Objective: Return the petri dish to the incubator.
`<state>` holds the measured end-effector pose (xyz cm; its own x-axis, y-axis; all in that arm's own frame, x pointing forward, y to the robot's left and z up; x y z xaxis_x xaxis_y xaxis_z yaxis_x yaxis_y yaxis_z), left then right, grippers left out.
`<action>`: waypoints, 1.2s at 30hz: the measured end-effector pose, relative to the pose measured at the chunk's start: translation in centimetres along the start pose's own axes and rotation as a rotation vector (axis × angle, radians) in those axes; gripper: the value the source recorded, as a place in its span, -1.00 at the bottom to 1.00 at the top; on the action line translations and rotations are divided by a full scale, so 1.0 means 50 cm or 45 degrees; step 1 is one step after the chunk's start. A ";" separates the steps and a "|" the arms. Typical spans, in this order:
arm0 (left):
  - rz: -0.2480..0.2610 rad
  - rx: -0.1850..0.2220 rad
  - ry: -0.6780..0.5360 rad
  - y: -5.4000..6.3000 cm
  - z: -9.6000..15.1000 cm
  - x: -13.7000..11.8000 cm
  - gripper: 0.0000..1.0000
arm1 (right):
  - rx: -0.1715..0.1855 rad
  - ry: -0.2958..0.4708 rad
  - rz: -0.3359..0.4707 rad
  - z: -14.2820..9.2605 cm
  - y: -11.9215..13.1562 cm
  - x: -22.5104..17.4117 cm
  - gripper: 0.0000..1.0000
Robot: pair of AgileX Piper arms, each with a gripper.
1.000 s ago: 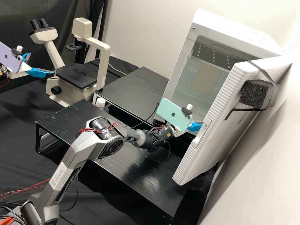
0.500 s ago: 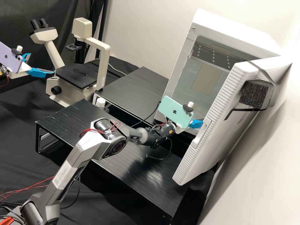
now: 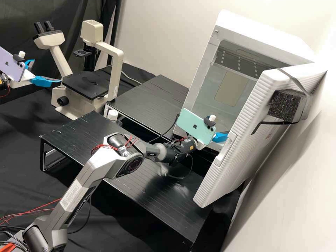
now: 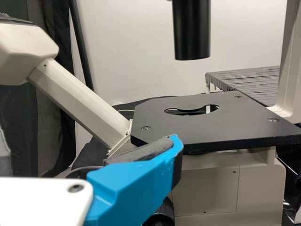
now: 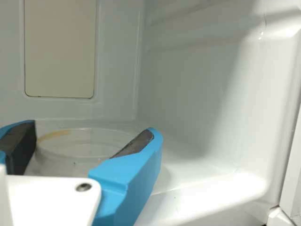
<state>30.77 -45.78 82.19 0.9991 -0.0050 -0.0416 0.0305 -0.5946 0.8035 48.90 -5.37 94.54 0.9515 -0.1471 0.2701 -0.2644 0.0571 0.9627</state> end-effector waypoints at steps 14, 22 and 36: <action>0.000 0.000 0.000 0.000 0.000 0.000 1.00 | 0.047 -0.003 -0.017 0.003 -0.005 -0.003 1.00; 0.000 0.000 0.000 0.000 0.000 0.000 1.00 | 0.063 0.036 -0.036 0.000 0.009 -0.039 1.00; 0.000 0.000 0.000 0.000 0.000 0.000 1.00 | 0.054 0.063 0.065 0.014 0.065 -0.209 1.00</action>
<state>30.77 -45.78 82.19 0.9991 -0.0050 -0.0416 0.0305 -0.5946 0.8035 38.01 -4.33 94.87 0.9429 -0.0956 0.3191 -0.3185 0.0216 0.9477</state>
